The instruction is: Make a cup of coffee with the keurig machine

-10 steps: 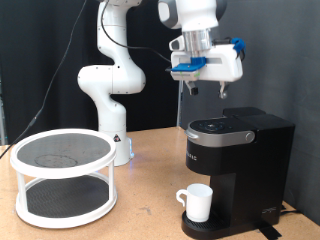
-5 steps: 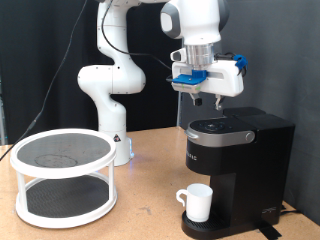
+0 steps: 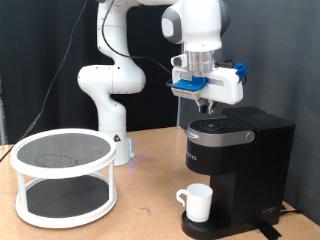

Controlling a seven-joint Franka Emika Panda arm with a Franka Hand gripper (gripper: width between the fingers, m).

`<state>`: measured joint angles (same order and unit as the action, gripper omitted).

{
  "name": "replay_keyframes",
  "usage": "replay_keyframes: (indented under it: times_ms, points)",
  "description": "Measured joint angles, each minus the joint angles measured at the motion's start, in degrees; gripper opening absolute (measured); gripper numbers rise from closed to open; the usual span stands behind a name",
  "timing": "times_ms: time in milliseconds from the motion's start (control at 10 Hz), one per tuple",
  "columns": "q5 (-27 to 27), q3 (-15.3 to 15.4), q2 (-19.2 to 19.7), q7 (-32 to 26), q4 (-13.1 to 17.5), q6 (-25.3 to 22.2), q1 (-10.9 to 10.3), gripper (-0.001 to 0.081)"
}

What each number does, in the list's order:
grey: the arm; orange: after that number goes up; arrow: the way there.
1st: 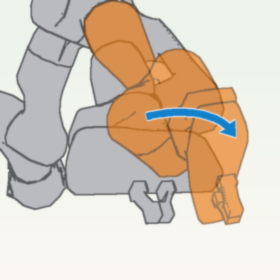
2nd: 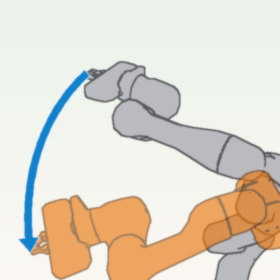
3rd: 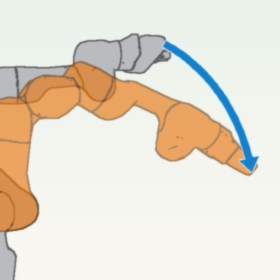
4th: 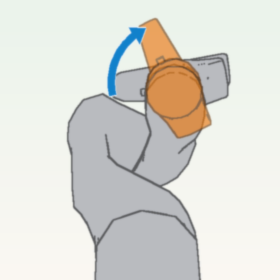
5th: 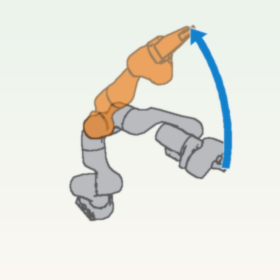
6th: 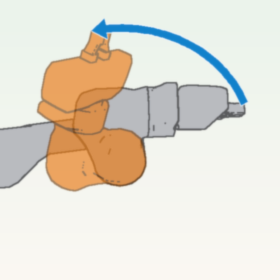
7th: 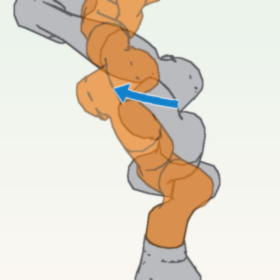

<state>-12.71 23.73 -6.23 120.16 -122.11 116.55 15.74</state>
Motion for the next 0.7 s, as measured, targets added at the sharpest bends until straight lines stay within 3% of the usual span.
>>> replay_keyframes:
  times_ms: [200,700]
  points:
    - [0.08,0.02,1.41,0.72,0.55,0.32,0.0,0.0004]
    - [-0.1,1.06,5.71,0.53,2.79,-1.72,-0.48,0.0]
